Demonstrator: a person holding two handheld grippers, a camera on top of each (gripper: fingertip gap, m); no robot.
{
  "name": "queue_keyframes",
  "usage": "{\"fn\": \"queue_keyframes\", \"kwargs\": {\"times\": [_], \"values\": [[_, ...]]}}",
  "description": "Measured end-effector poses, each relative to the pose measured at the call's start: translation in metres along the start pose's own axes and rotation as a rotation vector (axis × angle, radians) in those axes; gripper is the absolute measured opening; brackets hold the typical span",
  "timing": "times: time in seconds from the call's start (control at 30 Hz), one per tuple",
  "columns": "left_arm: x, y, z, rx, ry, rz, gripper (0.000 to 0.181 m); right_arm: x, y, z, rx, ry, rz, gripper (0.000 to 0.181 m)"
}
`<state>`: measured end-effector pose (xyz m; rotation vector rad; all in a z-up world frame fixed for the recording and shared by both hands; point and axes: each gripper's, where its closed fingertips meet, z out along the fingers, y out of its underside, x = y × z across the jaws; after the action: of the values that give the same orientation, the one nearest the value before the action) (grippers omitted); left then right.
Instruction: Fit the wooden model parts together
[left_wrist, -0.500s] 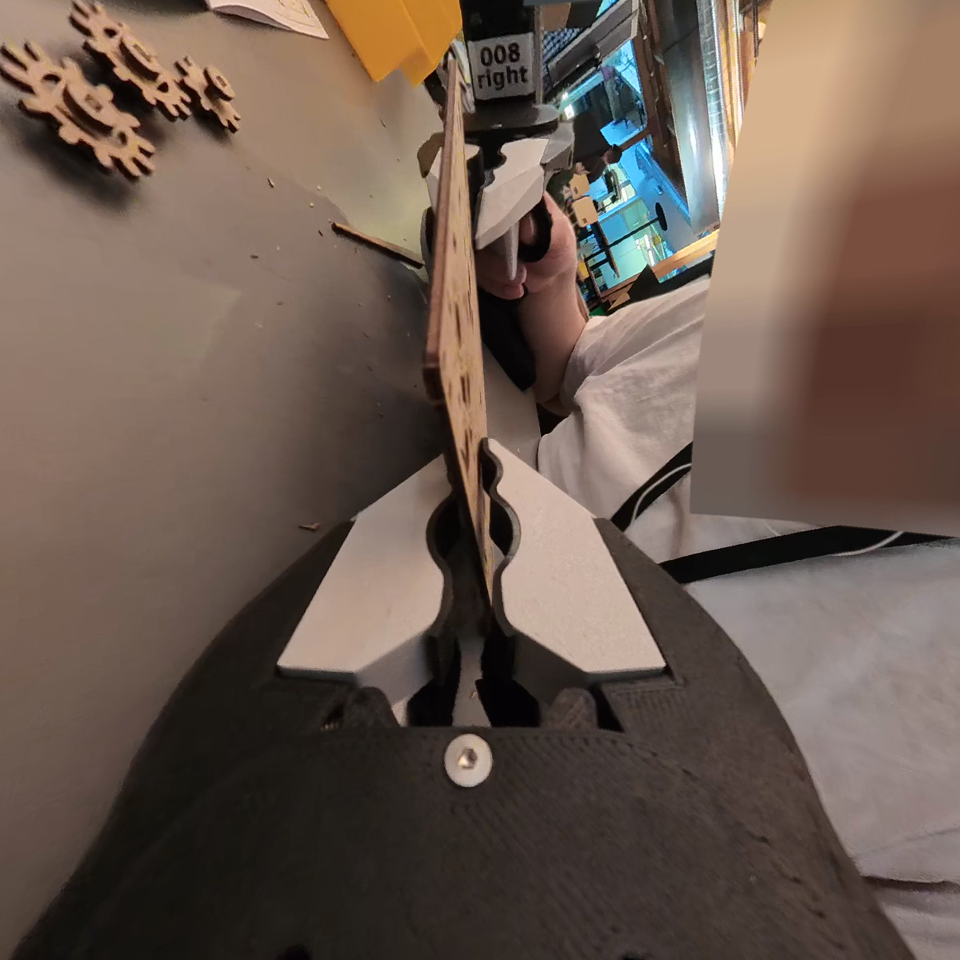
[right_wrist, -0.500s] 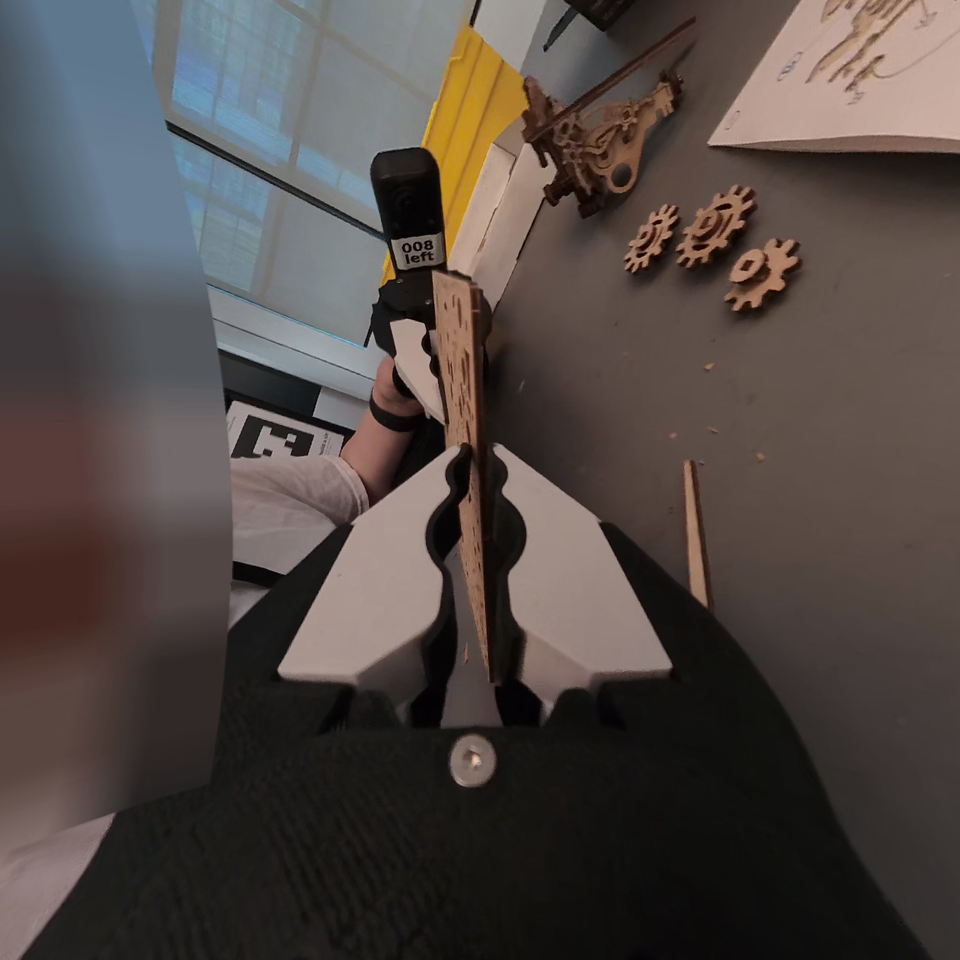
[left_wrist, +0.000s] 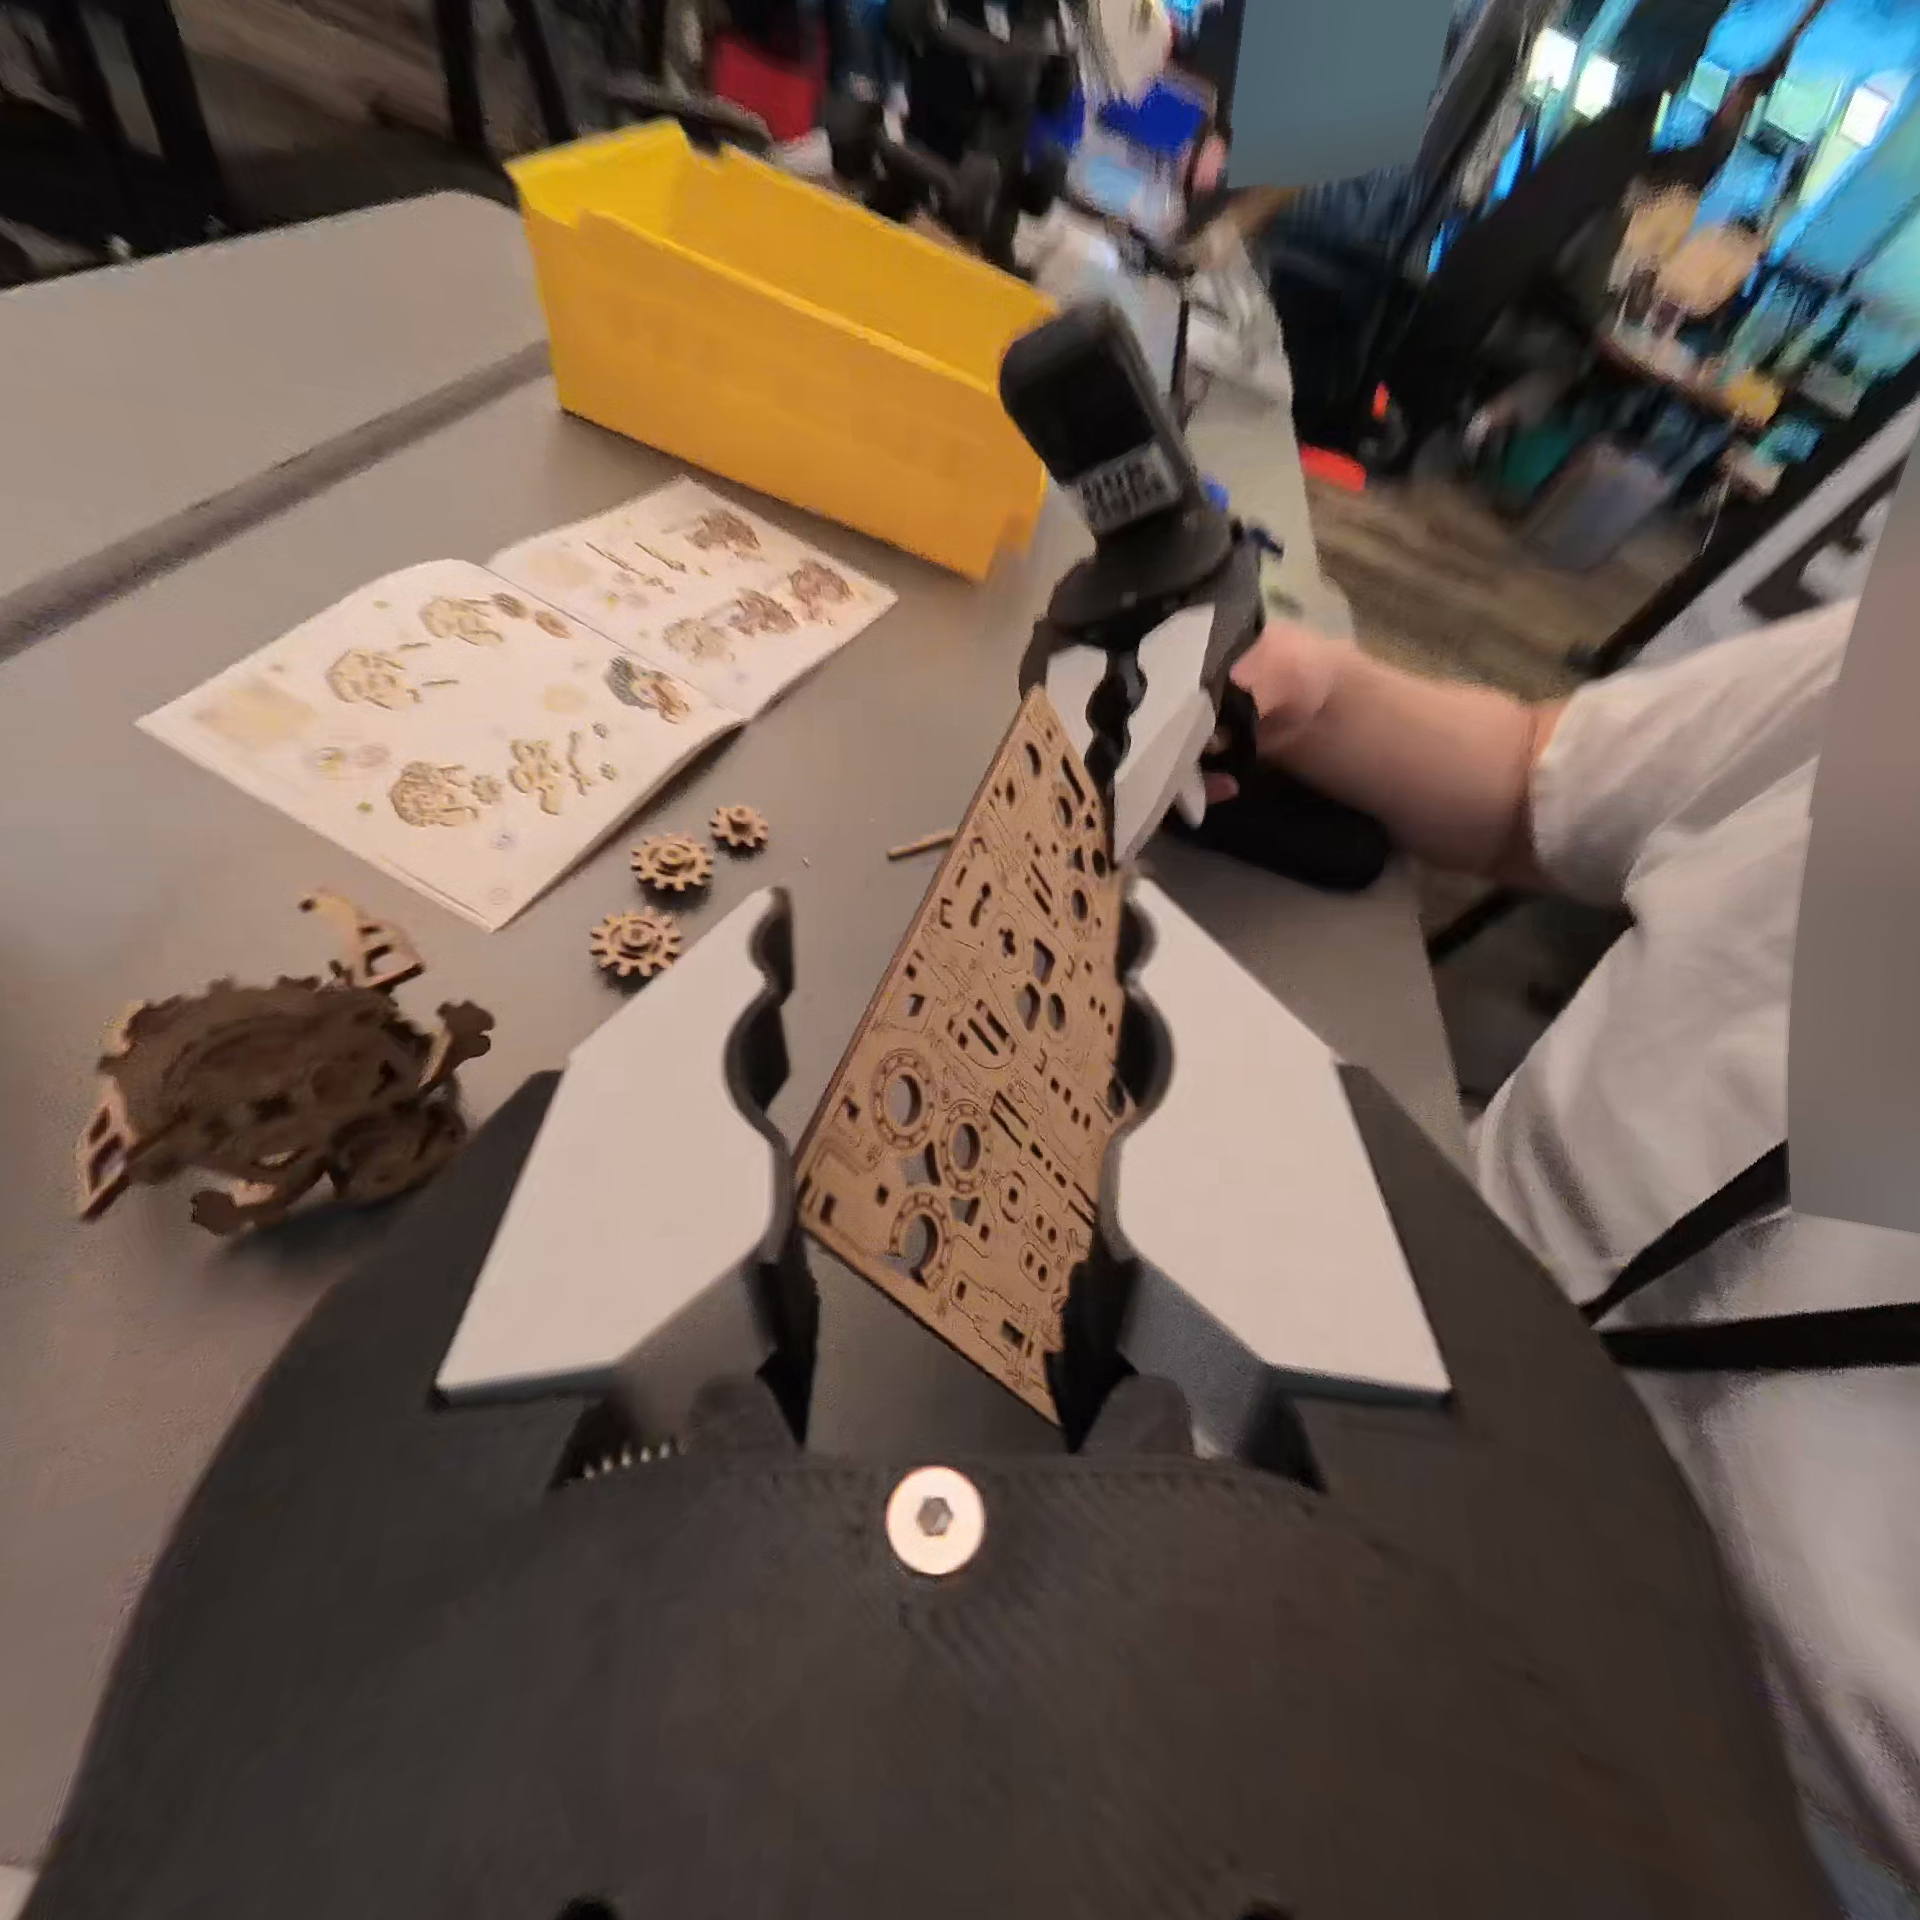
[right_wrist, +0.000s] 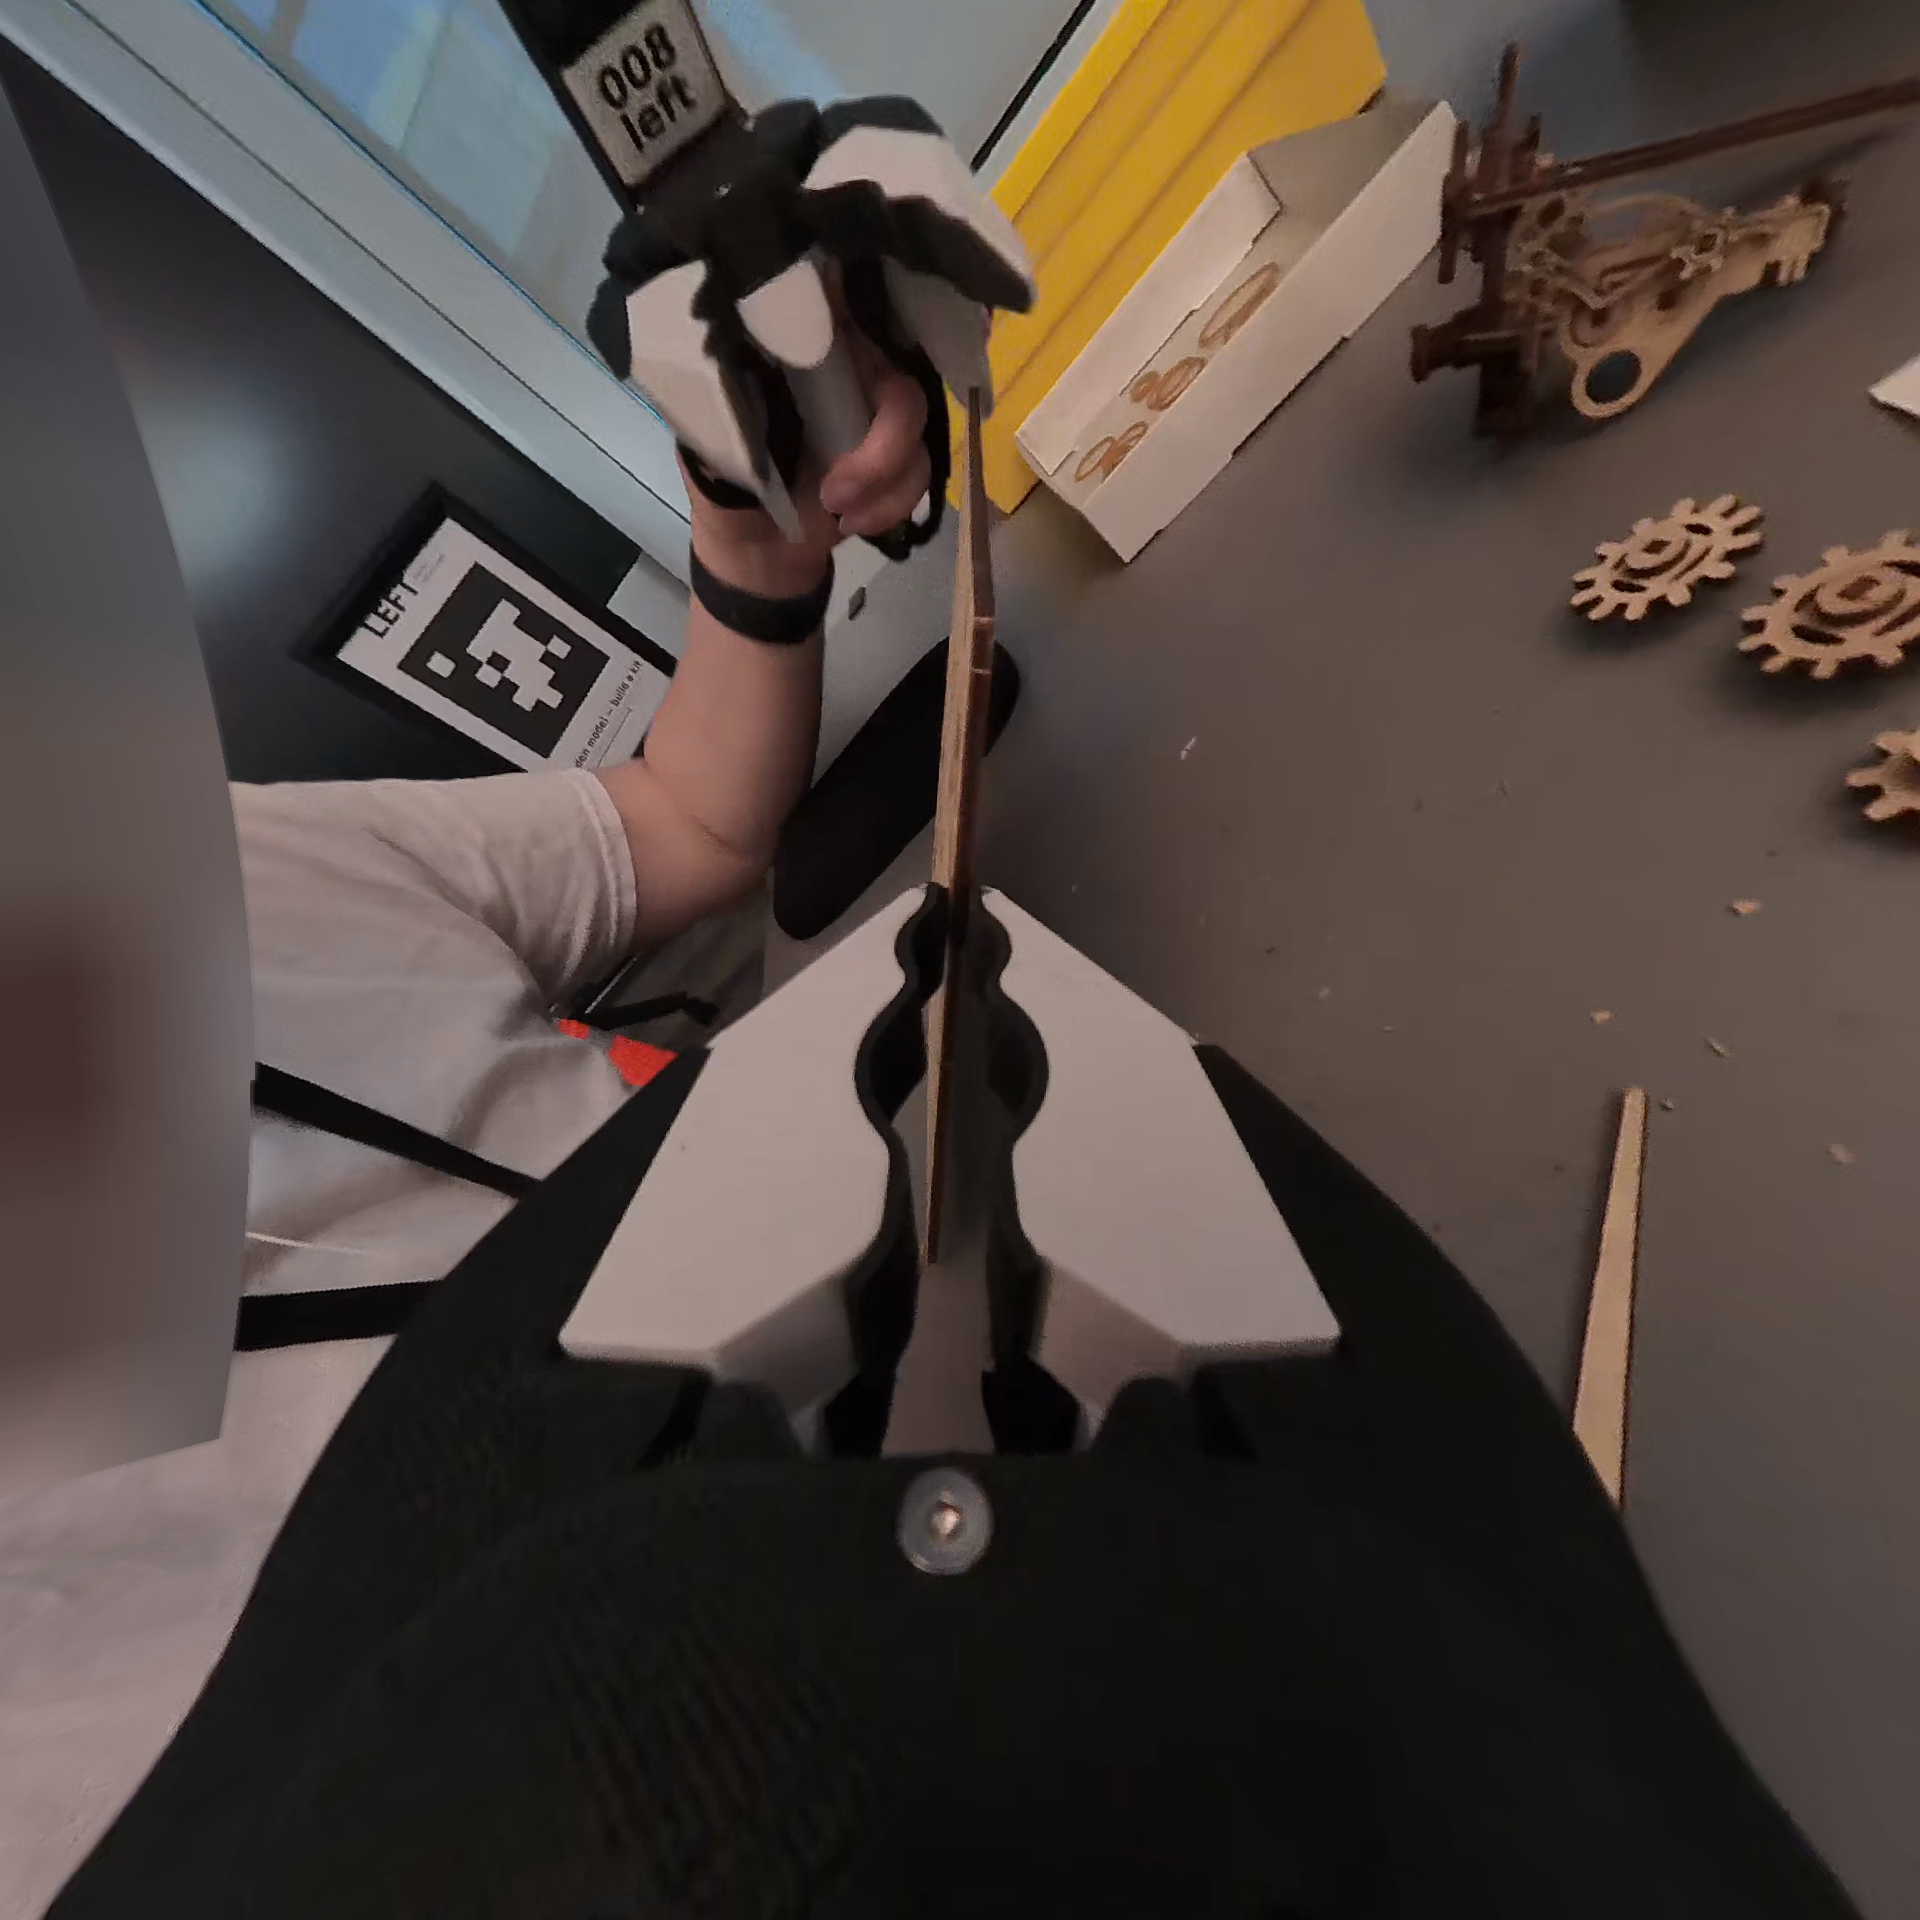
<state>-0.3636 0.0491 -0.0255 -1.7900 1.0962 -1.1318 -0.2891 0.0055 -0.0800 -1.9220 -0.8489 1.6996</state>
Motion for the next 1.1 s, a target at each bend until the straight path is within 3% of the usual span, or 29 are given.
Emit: {"fn": "queue_keyframes", "kwargs": {"times": [0.1,0.2,0.3,0.37,0.5,0.6,0.7,0.8,0.87,0.97,1.0,1.1], "values": [[-0.006,0.004,0.018,-0.168,-0.029,0.098,0.056,-0.004,0.0,0.0,-0.005,0.0,-0.052,0.001],[0.001,0.02,0.035,-0.367,0.059,0.027,0.053,-0.008,0.0,0.0,-0.015,-0.002,-0.112,0.002],[0.021,0.032,0.048,-0.494,0.205,-0.151,0.022,-0.006,0.0,-0.001,-0.027,0.024,-0.185,0.003],[0.033,0.034,0.051,-0.513,0.304,-0.226,0.007,-0.005,0.002,-0.002,-0.045,0.026,-0.219,0.004],[0.028,0.038,0.051,-0.467,0.308,-0.306,0.006,0.002,-0.005,-0.003,-0.012,0.084,-0.315,0.01],[0.026,0.047,0.043,-0.464,0.307,-0.329,0.007,-0.008,-0.027,-0.011,0.123,0.029,-0.4,0.03],[0.024,0.047,0.04,-0.466,0.302,-0.333,0.006,-0.005,-0.052,-0.021,0.251,-0.016,-0.315,0.037],[0.021,0.047,0.039,-0.468,0.288,-0.324,0.007,0.001,-0.057,-0.01,0.213,-0.062,-0.139,0.052],[0.02,0.047,0.038,-0.475,0.283,-0.327,0.007,0.001,-0.052,0.007,0.123,-0.068,-0.102,0.049],[0.018,0.047,0.036,-0.476,0.27,-0.319,0.007,0.011,-0.036,0.03,-0.059,-0.007,-0.105,0.027],[0.018,0.047,0.036,-0.477,0.267,-0.318,0.007,0.008,-0.032,0.035,-0.087,-0.033,-0.114,0.013],[0.016,0.048,0.036,-0.491,0.241,-0.277,0.01,0.003,-0.027,0.04,-0.088,-0.087,-0.053,0.004]]}}
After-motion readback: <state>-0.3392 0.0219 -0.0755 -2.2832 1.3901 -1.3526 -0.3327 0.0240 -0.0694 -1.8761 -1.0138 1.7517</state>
